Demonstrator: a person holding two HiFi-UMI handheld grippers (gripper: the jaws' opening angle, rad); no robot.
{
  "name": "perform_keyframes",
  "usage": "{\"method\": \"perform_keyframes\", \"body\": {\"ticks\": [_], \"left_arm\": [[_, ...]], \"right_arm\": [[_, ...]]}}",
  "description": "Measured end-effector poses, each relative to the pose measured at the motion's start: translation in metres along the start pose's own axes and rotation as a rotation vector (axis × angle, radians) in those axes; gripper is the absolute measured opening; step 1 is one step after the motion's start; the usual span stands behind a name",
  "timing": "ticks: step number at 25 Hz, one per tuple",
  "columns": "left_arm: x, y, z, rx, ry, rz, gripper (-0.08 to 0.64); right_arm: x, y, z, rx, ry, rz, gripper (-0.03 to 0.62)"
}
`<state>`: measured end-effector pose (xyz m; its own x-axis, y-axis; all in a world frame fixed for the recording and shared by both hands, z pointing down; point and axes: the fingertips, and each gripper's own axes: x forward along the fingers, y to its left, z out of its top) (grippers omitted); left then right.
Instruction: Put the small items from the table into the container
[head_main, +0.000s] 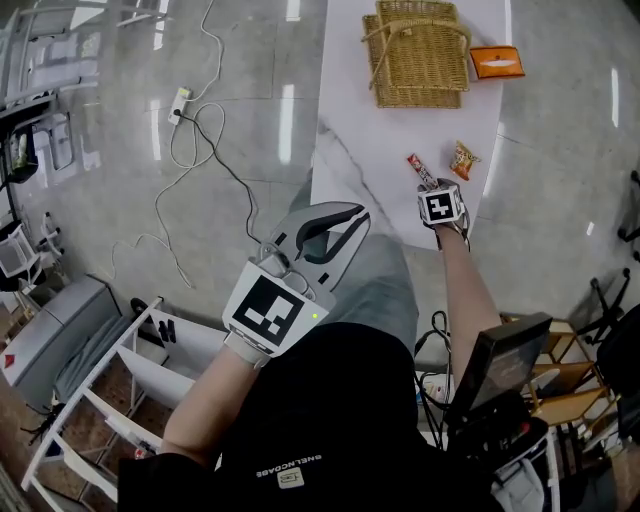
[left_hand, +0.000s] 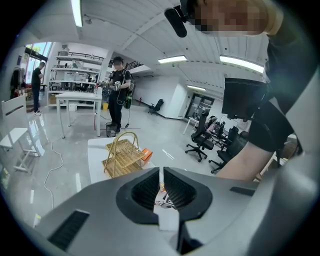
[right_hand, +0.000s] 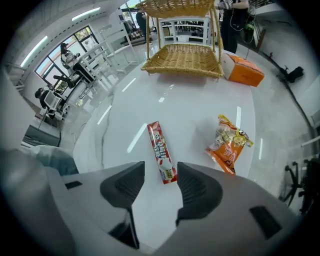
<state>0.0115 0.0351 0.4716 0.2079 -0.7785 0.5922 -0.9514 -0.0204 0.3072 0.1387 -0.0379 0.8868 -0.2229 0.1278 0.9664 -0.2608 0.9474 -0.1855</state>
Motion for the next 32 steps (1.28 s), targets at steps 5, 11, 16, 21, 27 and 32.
{"method": "perform_keyframes", "body": {"ticks": [5,11,16,21,27,32], "left_arm": [[0.004,0.001,-0.002,-0.010,0.006,-0.005,0.008],[0.012,-0.003,-0.005,-0.012,0.018,-0.016,0.008],[0.013,-0.007,-0.009,-0.026,0.027,-0.021,0.008],[0.015,-0.009,-0.012,-0.027,0.032,-0.023,0.008],[0.018,-0.016,-0.013,-0.024,0.026,-0.029,0.008],[0.015,-0.020,-0.010,-0.028,0.011,-0.024,0.008]], "right_arm": [[0.008,-0.003,-0.002,0.008,0.038,-0.001,0.192],[0.018,-0.006,-0.006,-0.007,0.063,0.004,0.192],[0.023,-0.005,-0.012,0.000,0.077,-0.001,0.189],[0.021,-0.010,-0.011,0.003,0.062,-0.028,0.147],[0.018,-0.005,-0.010,0.016,0.046,-0.012,0.121],[0.005,0.002,0.000,0.007,0.015,-0.003,0.115]]}}
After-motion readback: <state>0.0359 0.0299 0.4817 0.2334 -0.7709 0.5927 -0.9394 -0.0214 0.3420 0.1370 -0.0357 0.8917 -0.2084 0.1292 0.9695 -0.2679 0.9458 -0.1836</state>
